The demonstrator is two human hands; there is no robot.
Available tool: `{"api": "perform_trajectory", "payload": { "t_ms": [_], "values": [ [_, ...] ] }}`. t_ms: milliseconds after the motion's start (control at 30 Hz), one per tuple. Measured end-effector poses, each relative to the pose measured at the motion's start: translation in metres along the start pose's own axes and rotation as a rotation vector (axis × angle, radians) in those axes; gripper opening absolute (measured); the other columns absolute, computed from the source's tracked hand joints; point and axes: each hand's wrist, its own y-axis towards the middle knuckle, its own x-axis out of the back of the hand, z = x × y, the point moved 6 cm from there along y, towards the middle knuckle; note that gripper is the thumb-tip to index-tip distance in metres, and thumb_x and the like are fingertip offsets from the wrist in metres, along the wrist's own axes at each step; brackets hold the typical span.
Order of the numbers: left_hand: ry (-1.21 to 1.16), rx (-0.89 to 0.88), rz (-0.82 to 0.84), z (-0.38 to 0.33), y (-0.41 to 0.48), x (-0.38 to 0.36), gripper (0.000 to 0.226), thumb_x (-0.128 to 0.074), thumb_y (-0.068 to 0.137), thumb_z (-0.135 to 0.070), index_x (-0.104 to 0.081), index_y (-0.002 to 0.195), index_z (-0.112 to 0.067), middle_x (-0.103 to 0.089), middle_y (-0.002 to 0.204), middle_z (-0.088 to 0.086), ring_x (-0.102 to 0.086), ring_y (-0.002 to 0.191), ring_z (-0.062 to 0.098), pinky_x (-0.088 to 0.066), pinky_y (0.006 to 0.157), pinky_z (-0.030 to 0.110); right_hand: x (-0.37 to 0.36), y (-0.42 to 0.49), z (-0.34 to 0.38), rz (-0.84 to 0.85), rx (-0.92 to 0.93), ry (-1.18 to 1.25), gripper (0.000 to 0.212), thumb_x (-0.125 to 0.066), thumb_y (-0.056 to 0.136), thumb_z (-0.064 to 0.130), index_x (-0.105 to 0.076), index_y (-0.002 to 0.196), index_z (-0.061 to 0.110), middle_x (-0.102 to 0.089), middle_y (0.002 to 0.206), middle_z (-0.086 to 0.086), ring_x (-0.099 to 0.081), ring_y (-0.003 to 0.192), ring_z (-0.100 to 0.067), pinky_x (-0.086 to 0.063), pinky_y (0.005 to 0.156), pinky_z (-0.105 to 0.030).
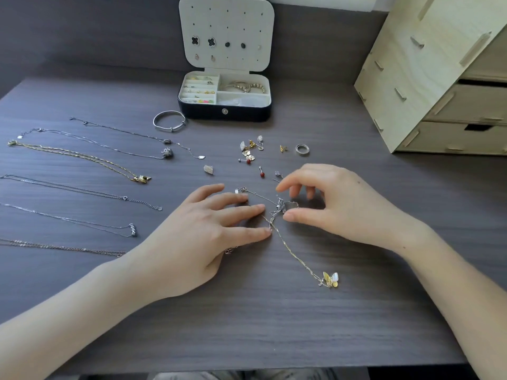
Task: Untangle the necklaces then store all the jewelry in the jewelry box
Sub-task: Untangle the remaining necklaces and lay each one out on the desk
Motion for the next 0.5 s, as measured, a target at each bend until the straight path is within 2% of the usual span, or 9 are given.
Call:
{"api": "perform_trajectory", "payload": {
  "t_ms": [67,167,267,367,500],
  "values": [
    [0.01,0.007,0.026,0.002,-0.003,-0.001,0.062,-0.028,0.075,-0.009,-0.061,0.122,-0.033,-0.058,0.132,0.0,-0.057,0.116,0.027,-0.039,0.103,0.048,-0.003,0.0,-0.001,0.031,0.0,-0.017,0.019,-0.073,0.079,0.032,-0.066,0.096,0.029,-0.056,0.087,0.013,-0.049,0.079,-0.004,-0.042,0.074,-0.024],
    [0.023,0.014,0.046,0.005,-0.007,-0.002,0.063,-0.029,0.075,-0.008,-0.056,0.125,-0.036,-0.055,0.135,0.002,-0.054,0.12,0.029,-0.028,0.103,0.046,-0.002,0.001,-0.003,0.038,-0.016,-0.042,0.011,-0.071,0.08,0.031,-0.064,0.089,0.03,-0.055,0.083,0.013,-0.05,0.077,-0.002,-0.04,0.069,-0.018],
    [0.027,0.008,0.053,0.006,-0.009,-0.003,0.065,-0.029,0.075,-0.007,-0.054,0.127,-0.037,-0.054,0.136,0.002,-0.052,0.122,0.028,-0.03,0.104,0.047,0.002,0.0,-0.006,0.025,-0.04,-0.071,0.011,-0.069,0.08,0.031,-0.057,0.082,0.032,-0.055,0.078,0.015,-0.051,0.073,-0.003,-0.035,0.064,-0.01],
    [0.022,-0.001,0.049,0.007,-0.009,-0.004,0.066,-0.03,0.075,-0.005,-0.054,0.127,-0.038,-0.053,0.137,0.002,-0.052,0.122,0.028,-0.035,0.106,0.049,0.007,0.0,-0.007,-0.004,-0.06,-0.074,0.008,-0.066,0.082,0.025,-0.06,0.078,0.028,-0.055,0.073,0.015,-0.049,0.071,-0.003,-0.033,0.06,-0.01],
    [0.006,-0.012,0.04,0.007,-0.009,-0.004,0.066,-0.031,0.075,-0.005,-0.051,0.127,-0.04,-0.053,0.137,0.002,-0.051,0.123,0.028,-0.028,0.105,0.048,0.011,0.0,-0.012,-0.017,-0.092,-0.118,0.006,-0.064,0.083,0.023,-0.062,0.078,0.026,-0.055,0.071,0.014,-0.049,0.067,-0.002,-0.033,0.058,-0.012]
  ]
}}
